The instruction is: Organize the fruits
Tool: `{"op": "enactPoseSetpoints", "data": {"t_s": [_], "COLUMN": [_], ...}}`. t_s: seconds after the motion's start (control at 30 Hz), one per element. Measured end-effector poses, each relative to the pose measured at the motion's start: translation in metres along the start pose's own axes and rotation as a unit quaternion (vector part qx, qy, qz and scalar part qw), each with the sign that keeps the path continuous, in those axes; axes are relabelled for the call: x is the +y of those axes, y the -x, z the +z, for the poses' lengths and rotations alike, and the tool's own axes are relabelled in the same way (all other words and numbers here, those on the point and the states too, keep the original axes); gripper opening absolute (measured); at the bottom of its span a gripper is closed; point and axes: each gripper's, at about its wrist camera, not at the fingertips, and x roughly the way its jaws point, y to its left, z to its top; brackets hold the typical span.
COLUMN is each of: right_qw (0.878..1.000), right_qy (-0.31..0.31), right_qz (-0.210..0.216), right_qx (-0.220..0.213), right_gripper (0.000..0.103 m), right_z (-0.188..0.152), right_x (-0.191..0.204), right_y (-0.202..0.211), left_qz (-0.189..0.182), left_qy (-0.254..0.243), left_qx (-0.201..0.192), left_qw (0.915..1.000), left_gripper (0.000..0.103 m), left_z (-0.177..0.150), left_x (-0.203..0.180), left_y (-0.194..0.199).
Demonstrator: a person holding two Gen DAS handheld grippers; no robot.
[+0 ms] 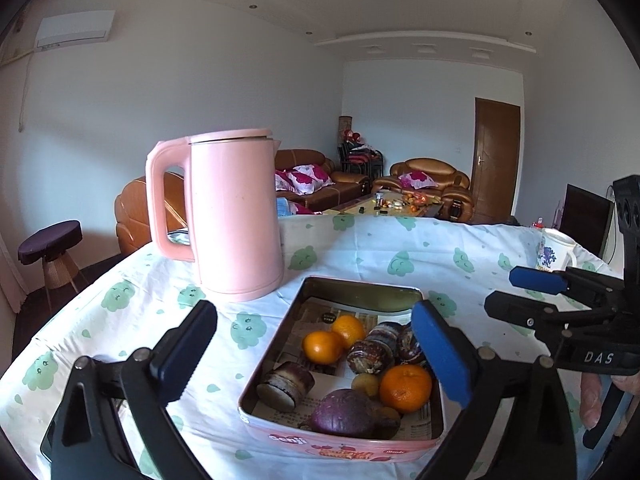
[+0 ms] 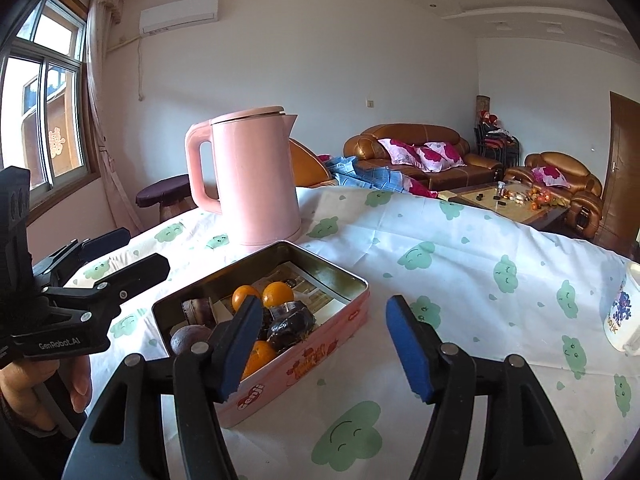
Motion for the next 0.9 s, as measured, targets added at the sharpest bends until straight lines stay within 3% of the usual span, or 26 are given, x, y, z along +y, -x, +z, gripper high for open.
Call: {"op": "enactPoseSetpoints", "data": {"t_s": [0.9], "right_qw": [1.0], "right_qy": [-0.008], "right_qz": [-0.004], "right_qx": [-0.008], "right_gripper": [0.066], "right_z": [-0.0025], "right_x": [-0.0067], "right_y": [0.0116], "left_qz": [-0.001], "left_qy": [-0.013], "left_qx": [-0.009], "left_qw": [0.9999], "left_gripper": [0.103], "left_z": [0.0031], "left_x": [-0.0073], "left_y": [0.0076]}}
